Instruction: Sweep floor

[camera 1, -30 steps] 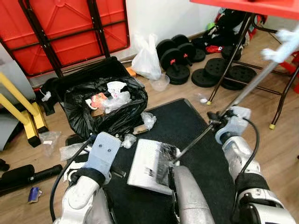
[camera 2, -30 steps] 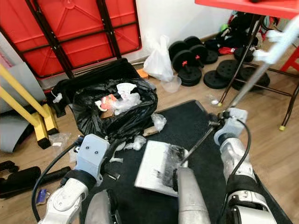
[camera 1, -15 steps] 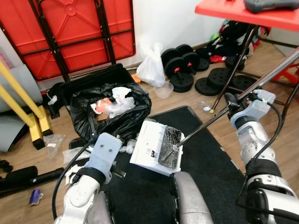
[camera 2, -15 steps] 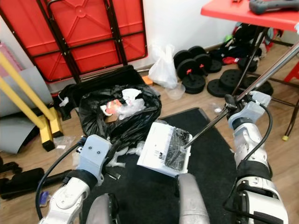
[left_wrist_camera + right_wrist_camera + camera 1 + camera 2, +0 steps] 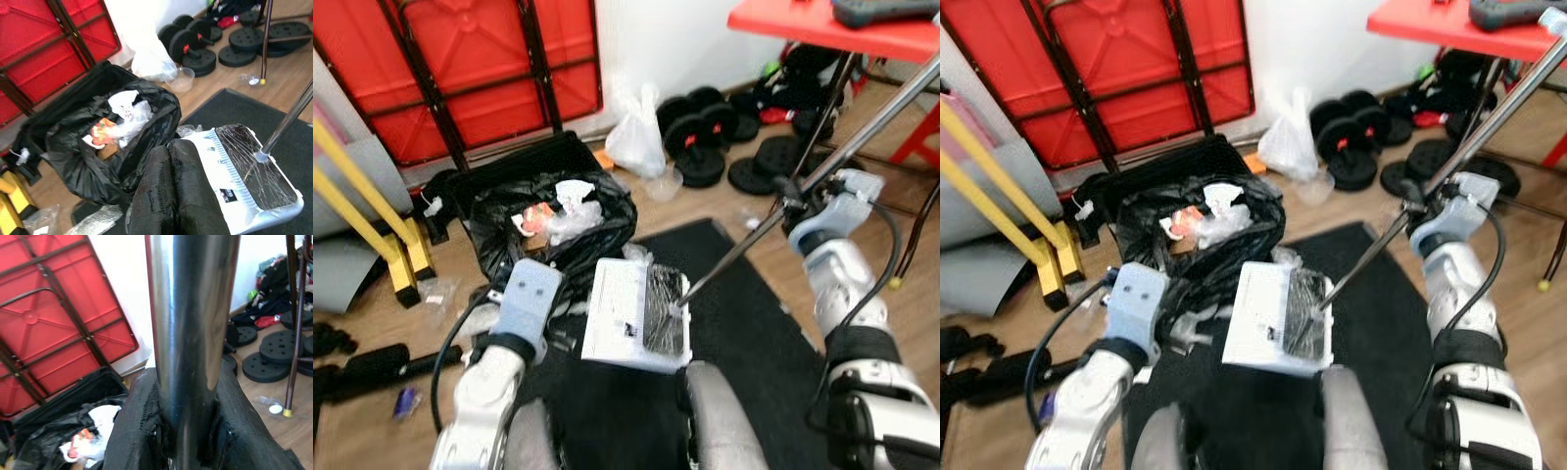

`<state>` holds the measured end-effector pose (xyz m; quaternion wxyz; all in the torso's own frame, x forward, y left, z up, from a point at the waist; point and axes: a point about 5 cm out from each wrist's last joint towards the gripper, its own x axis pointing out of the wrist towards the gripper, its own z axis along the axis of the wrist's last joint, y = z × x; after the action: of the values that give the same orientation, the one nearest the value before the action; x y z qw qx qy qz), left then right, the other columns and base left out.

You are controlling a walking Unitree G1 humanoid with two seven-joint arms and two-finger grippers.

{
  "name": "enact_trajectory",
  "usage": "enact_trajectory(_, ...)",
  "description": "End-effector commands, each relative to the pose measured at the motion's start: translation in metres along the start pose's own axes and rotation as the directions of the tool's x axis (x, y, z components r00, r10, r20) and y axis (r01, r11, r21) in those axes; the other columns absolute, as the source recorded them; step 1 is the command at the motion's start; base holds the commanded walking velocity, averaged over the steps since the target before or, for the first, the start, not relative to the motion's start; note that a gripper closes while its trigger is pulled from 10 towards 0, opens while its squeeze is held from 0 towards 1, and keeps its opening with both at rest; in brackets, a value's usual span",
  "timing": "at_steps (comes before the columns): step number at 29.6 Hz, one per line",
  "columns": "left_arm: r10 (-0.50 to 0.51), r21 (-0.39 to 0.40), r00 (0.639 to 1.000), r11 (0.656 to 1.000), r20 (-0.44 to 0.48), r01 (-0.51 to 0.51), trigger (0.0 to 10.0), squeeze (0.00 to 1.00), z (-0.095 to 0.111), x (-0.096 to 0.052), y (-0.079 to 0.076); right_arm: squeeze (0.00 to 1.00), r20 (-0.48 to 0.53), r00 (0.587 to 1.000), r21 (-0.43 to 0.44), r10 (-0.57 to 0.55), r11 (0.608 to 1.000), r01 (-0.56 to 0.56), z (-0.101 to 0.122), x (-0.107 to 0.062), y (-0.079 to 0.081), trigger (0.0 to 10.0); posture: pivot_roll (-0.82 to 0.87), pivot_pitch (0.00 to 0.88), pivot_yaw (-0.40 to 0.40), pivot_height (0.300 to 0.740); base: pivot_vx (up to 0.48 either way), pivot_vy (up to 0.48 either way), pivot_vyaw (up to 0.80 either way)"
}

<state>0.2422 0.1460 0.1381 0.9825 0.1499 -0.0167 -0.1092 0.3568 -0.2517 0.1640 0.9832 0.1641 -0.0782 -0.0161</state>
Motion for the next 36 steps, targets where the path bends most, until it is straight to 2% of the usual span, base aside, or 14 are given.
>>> enact_trajectory(1, 0.111, 0.02, 0.994, 0.994, -0.012, -0.11, 10.0, 0.0, -0.004, -0.002, 0.007, 0.0, 0.075, 0.996, 0.03, 0.047, 0.998, -0.049, 0.014, 0.003, 0.008, 10.0, -0.13, 0.0, -0.022, 0.615, 0.0, 0.0, 0.0)
enact_trajectory(6, 0.118, 0.026, 0.993, 0.993, -0.004, -0.118, 10.0, 0.0, -0.004, 0.002, 0.007, 0.0, 0.059, 0.994, 0.026, 0.09, 0.995, -0.092, 0.01, 0.0, 0.018, 10.0, -0.13, 0.0, -0.029, 0.635, 0.0, 0.0, 0.0)
enact_trajectory(36, 0.113, 0.078, 0.993, 0.99, 0.024, -0.114, 10.0, 0.0, -0.003, 0.005, 0.01, 0.0, 0.045, 0.993, 0.02, 0.108, 0.994, -0.109, 0.009, -0.004, 0.021, 10.0, -0.13, 0.0, -0.022, 0.71, 0.0, 0.0, 0.0)
